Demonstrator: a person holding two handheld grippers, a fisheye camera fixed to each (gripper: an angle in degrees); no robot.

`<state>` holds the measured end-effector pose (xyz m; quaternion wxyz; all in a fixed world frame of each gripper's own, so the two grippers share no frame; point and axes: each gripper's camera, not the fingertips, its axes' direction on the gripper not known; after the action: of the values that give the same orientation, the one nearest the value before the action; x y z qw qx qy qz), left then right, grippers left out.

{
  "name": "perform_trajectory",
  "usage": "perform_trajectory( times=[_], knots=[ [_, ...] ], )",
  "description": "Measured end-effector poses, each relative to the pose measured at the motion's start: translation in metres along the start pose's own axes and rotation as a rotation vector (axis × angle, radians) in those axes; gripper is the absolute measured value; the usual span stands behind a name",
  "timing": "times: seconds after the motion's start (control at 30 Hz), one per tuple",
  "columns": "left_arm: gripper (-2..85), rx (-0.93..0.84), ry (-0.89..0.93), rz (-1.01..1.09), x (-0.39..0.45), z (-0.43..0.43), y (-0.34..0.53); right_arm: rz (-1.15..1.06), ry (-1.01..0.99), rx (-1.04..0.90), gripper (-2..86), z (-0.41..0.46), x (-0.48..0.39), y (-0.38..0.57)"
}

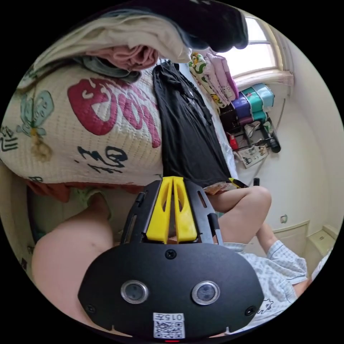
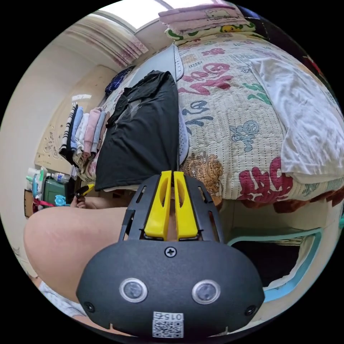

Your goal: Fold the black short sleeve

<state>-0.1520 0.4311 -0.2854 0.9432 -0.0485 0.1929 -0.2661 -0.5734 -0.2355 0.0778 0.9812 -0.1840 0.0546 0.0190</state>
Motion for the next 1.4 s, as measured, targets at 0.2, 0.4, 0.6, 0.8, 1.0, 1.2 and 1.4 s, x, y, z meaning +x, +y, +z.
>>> perform_trajectory(
  times=[0.2, 0.4, 0.6, 0.8, 1.0, 1.2, 1.4],
  knots=[
    [4.4, -0.023, -0.039, -0.048, 0.006, 0.018, 0.003, -0.196, 0.005, -0.281, -0.5, 0.031, 0.004, -0.011],
    [11.1, -0.034, 0.038, -0.153, -0.001, 0.058, 0.001, -0.316, 0.099, -0.512, -0.8, 0.06, -0.012, -0.023],
    [2.1, -0.06, 0.094, -0.106, 0.014, 0.077, -0.007, -0.3, 0.055, -0.476, -0.8, 0.099, 0.009, 0.016],
    [0.0, -0.025, -0.083, 0.015, 0.058, 0.059, -0.003, -0.256, -0.035, -0.332, -0.7, 0.092, 0.047, 0.07],
    [0.2, -0.104, -0.209, 0.042, 0.084, 0.086, -0.017, -0.235, -0.048, -0.35, -0.4, 0.108, 0.076, 0.108],
    [2.6, -0.012, -0.402, 0.168, 0.148, 0.072, -0.036, -0.177, 0.205, -0.399, -0.2, 0.085, 0.119, 0.13],
    [5.9, 0.055, -0.248, 0.422, 0.243, 0.127, -0.141, -0.324, 0.134, 0.211, 1.0, 0.035, 0.1, 0.105]
  ],
)
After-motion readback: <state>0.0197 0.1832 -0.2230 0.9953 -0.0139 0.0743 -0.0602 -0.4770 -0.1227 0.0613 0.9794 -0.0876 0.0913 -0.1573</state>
